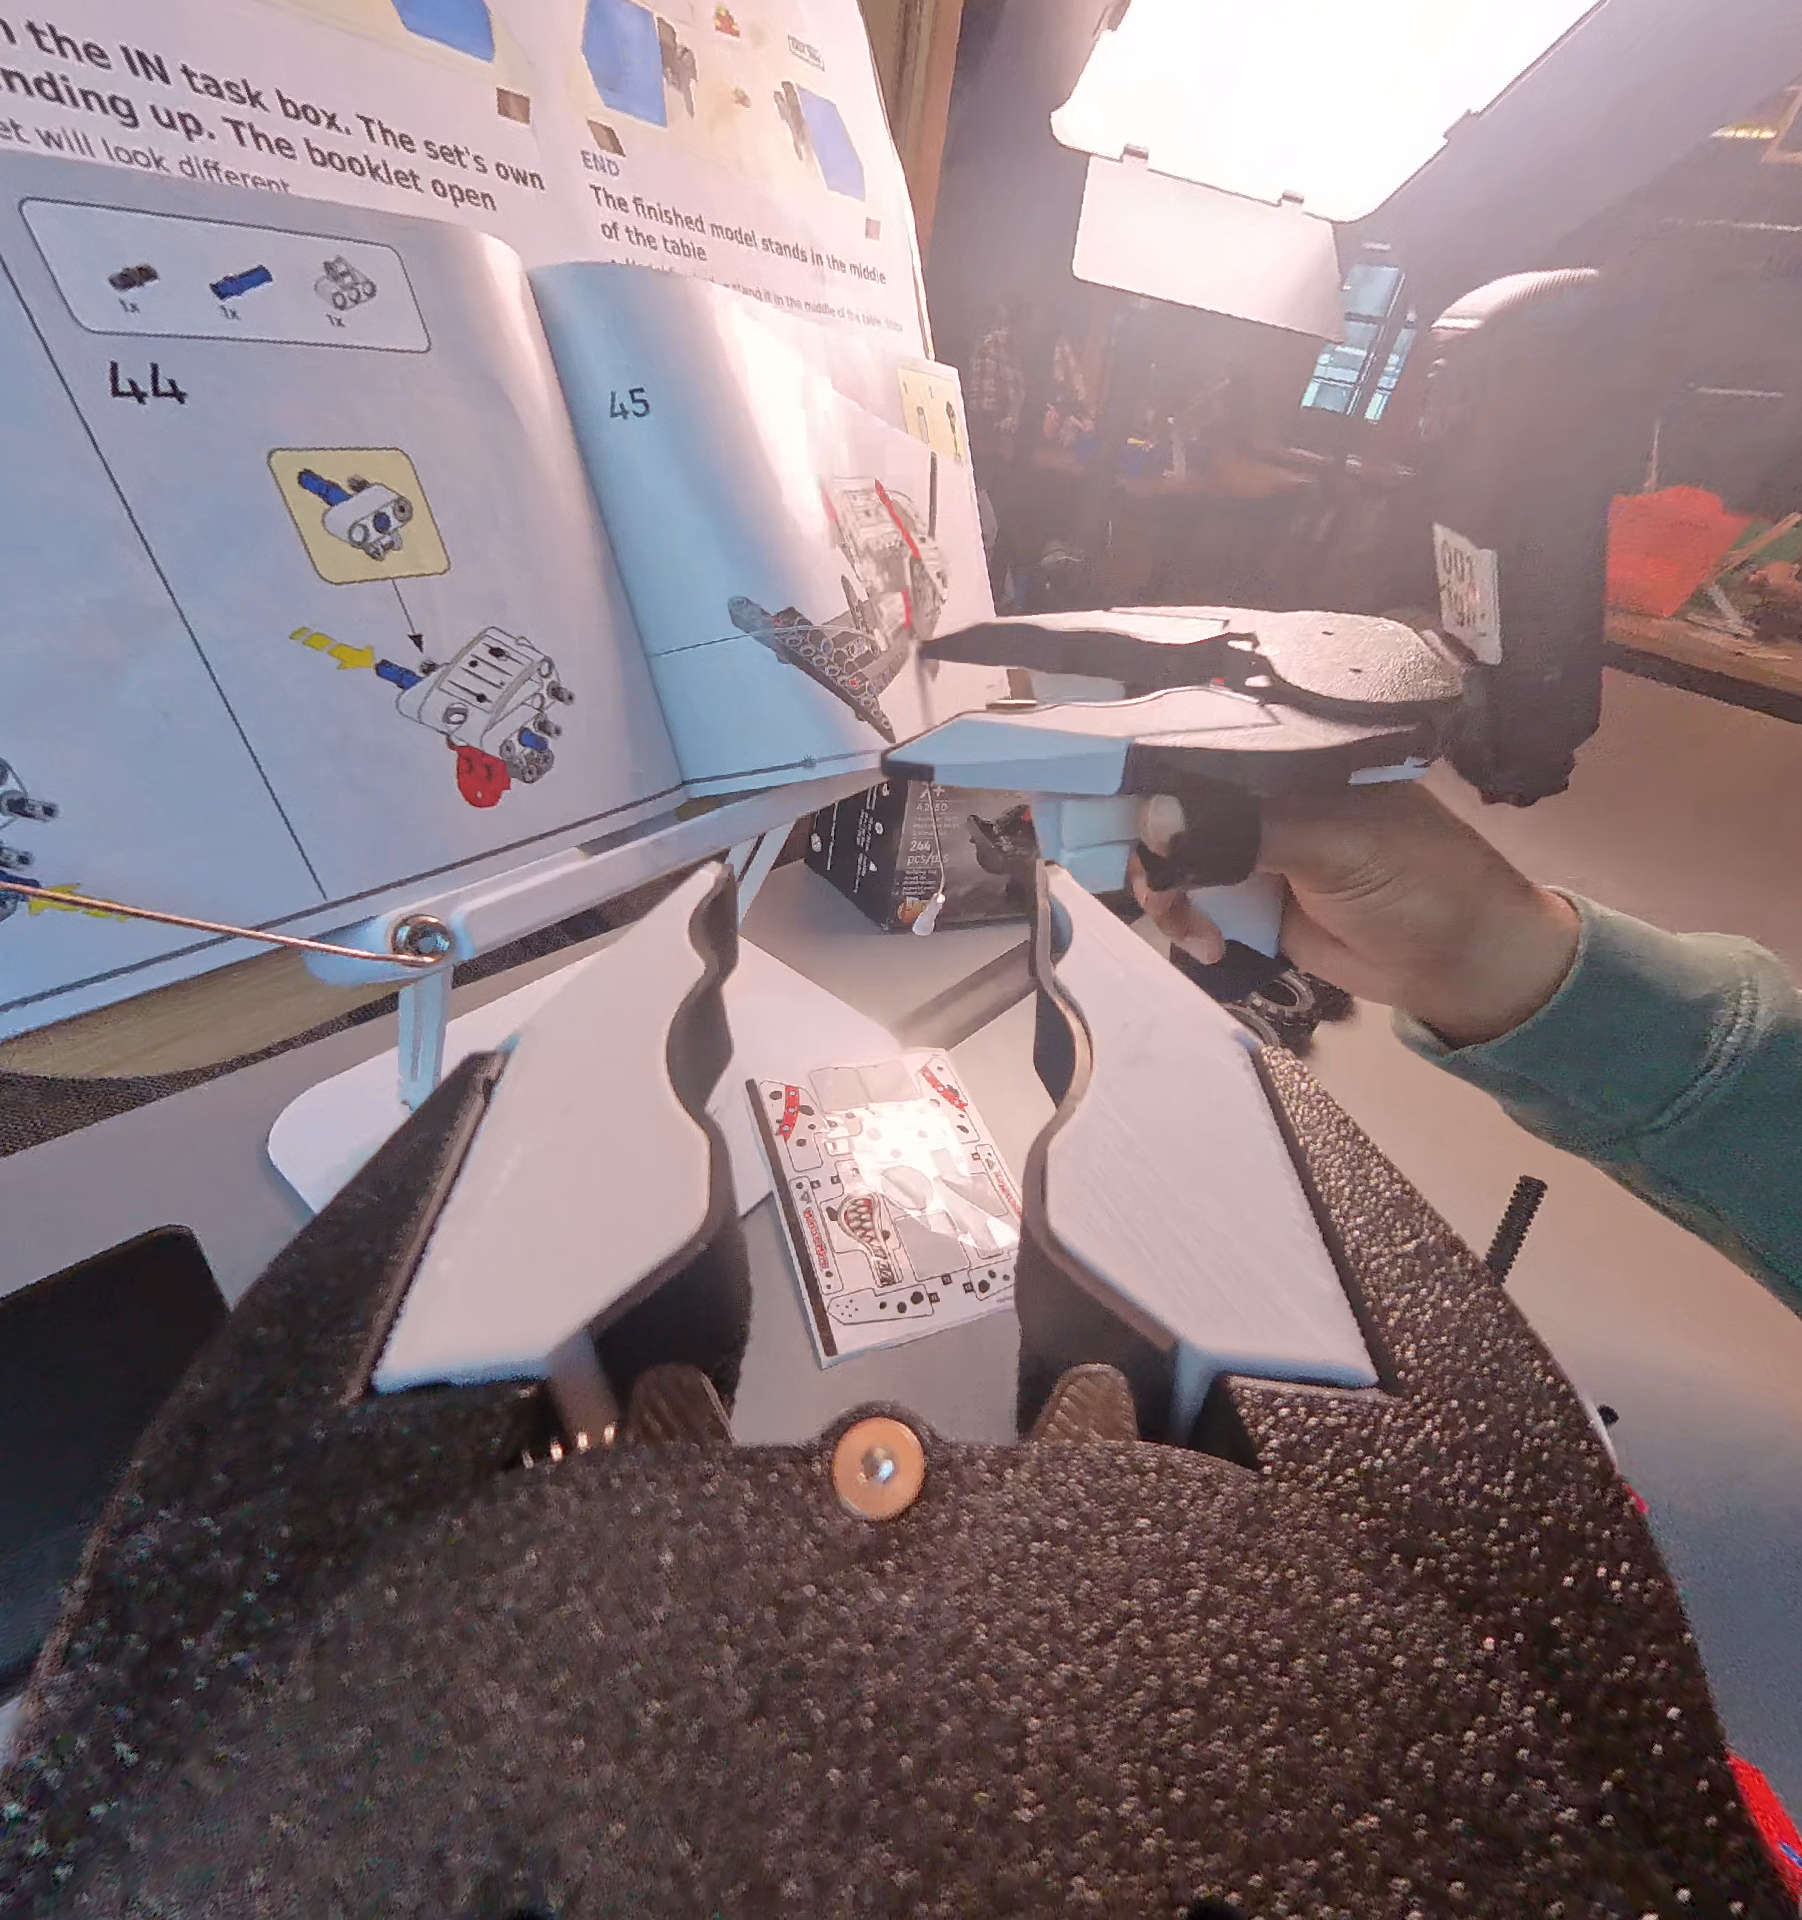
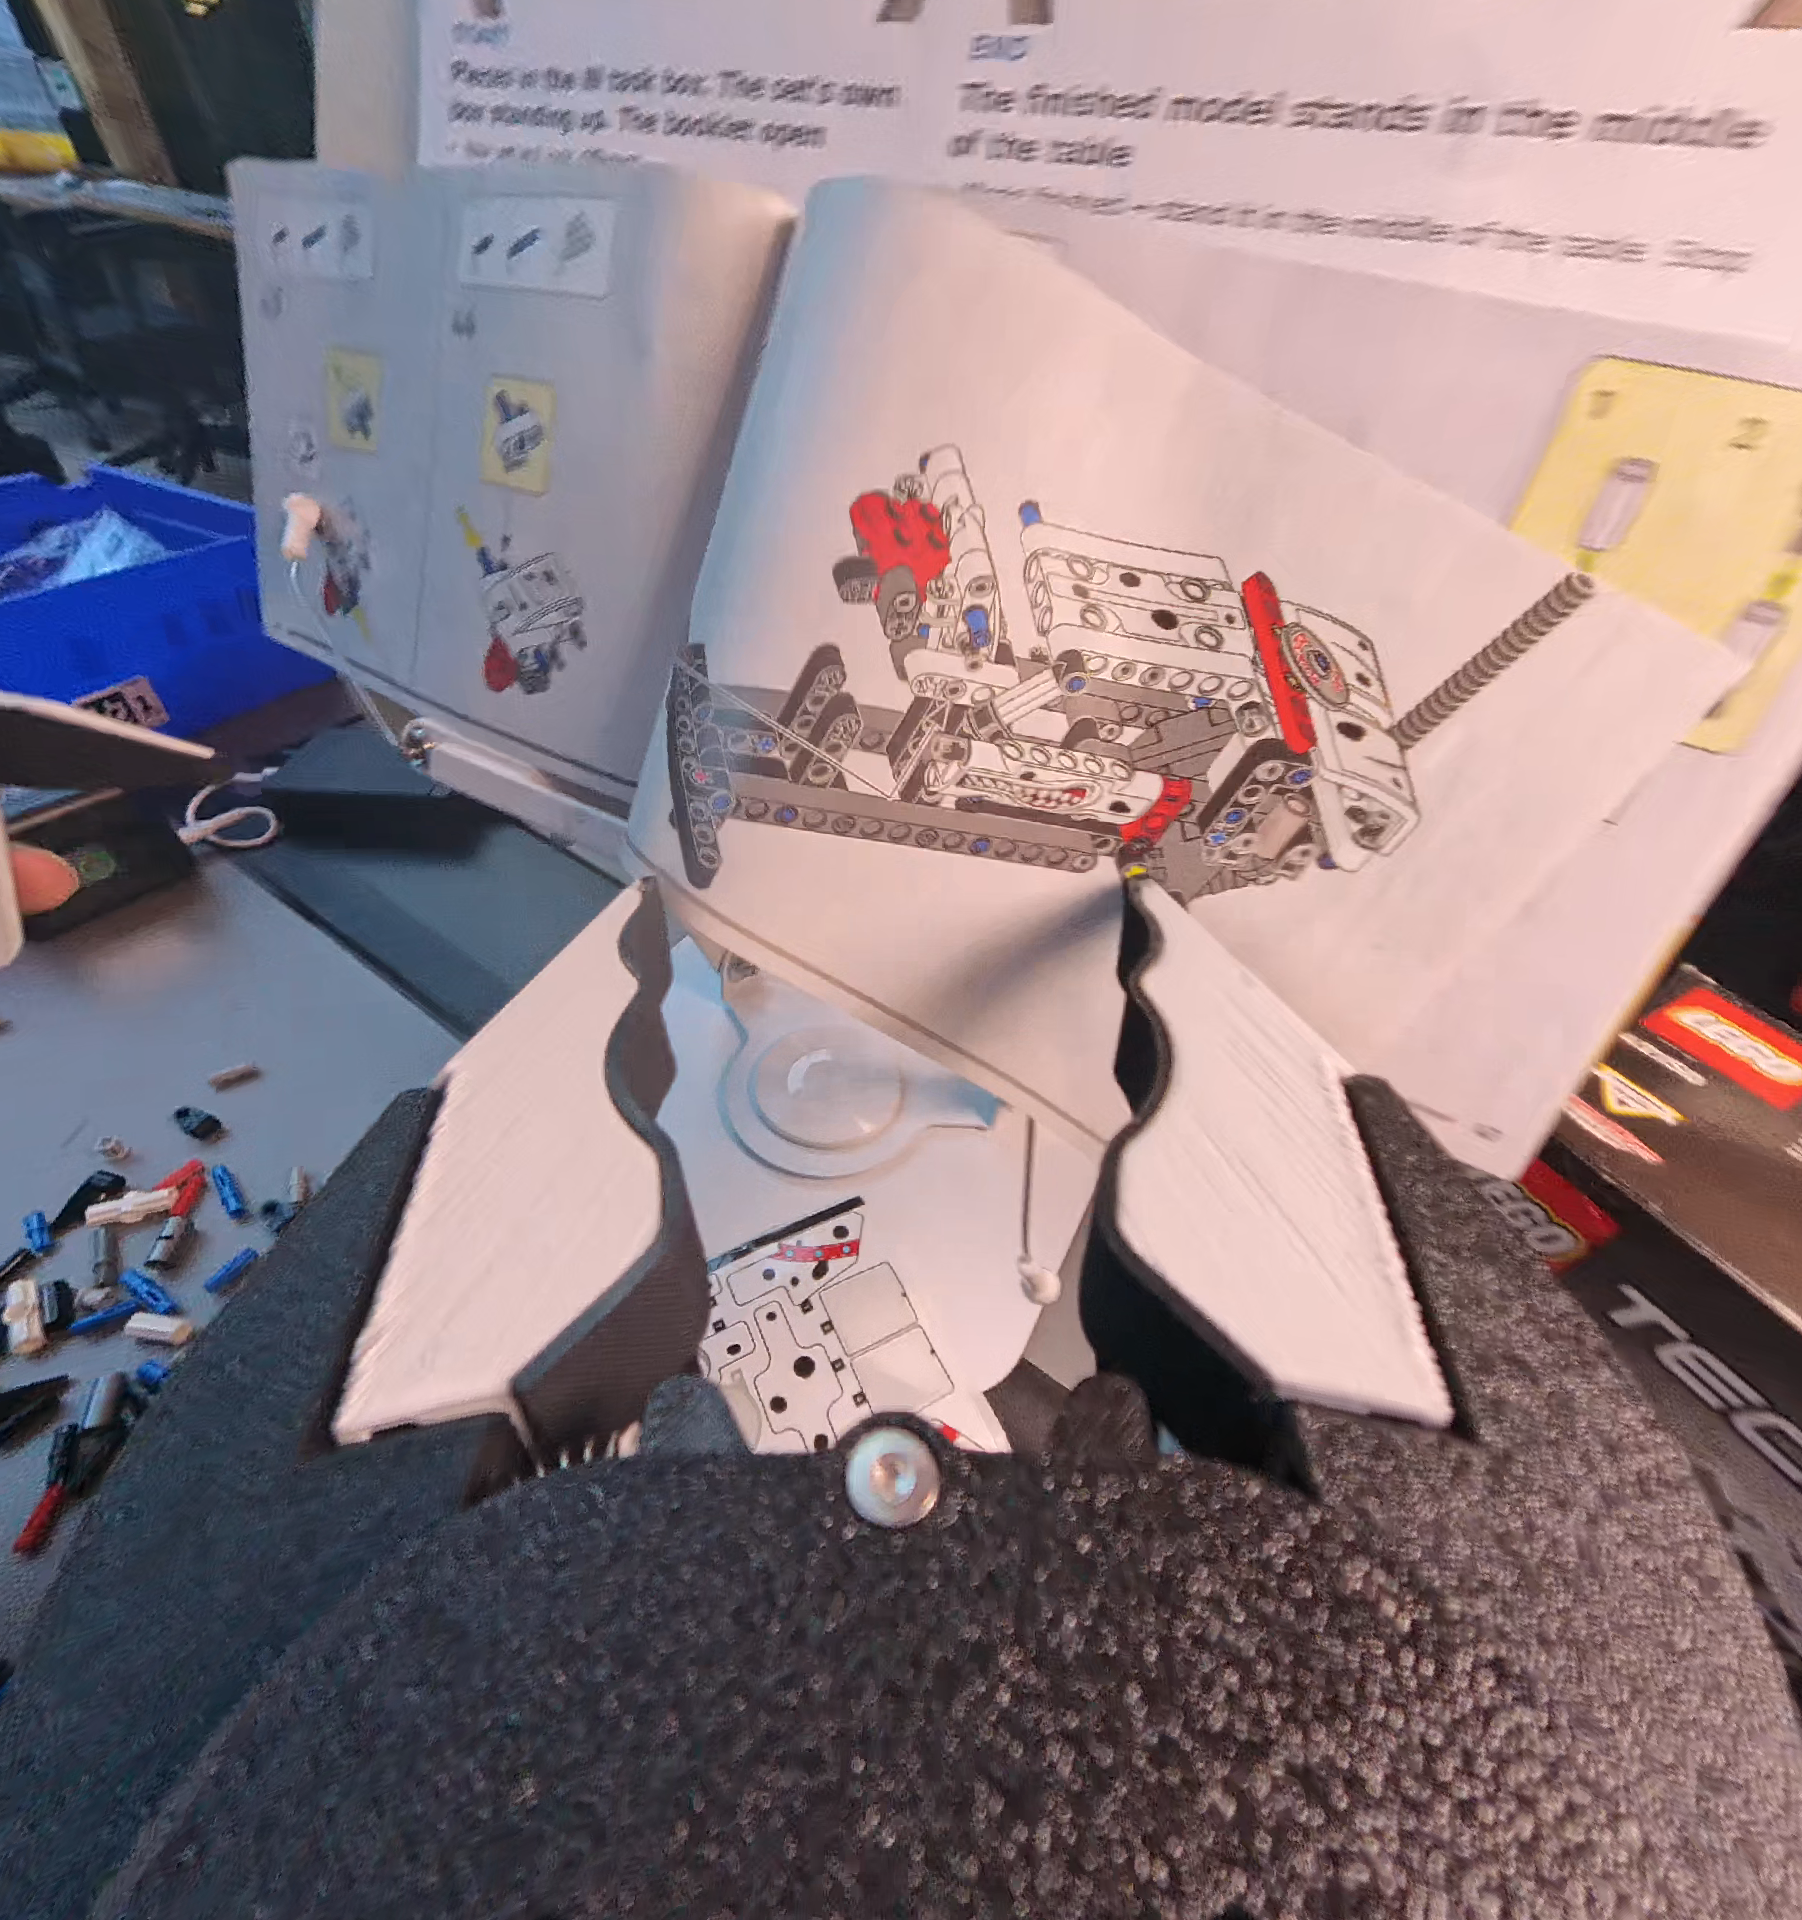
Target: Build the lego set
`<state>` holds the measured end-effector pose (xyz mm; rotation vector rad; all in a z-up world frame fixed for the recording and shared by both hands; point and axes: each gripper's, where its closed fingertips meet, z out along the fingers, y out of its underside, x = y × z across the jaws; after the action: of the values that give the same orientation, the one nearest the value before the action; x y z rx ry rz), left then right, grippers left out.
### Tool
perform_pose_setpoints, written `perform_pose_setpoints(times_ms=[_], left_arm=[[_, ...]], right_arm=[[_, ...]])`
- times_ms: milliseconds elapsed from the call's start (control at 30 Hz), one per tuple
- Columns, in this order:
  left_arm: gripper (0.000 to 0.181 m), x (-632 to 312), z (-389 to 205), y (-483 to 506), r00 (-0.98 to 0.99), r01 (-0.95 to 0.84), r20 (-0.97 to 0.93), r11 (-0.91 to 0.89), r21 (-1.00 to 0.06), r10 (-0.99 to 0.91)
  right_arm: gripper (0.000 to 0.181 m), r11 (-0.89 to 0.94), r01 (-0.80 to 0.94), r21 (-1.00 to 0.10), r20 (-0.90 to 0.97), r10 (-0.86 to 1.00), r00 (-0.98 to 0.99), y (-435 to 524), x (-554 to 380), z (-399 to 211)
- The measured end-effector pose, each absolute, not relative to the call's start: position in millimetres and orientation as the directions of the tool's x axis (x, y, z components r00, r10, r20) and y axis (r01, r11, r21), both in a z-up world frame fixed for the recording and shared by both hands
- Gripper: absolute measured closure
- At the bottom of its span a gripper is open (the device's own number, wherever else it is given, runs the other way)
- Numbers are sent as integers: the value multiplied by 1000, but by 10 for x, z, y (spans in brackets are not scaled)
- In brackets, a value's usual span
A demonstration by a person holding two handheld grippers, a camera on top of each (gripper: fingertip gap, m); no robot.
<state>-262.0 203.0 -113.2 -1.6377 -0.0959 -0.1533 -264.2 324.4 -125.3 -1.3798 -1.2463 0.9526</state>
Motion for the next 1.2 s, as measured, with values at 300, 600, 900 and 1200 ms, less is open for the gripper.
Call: perform_pose_setpoints(times_ms=[300,600,900,1200], left_arm=[[115,-2858,-993,2138,983,182,183,-84,-980,3],[162,-3239,-1160,2350,995,97,101,-201,-975,-8],[171,-3255,-1011,2117,937,298,308,-82,-951,-165],[166,-3321,-807,1842,801,533,509,-11,-846,-315]], right_arm=[[110,296,167,-940,265,946,-184,2321,-3069,-1414],[111,326,9,-945,292,857,-425,1800,-2701,-1296],[106,-64,62,-996,-74,983,-170,2737,-2492,-1226],[119,-85,200,-976,-146,938,-313,2202,-2920,-1418]])
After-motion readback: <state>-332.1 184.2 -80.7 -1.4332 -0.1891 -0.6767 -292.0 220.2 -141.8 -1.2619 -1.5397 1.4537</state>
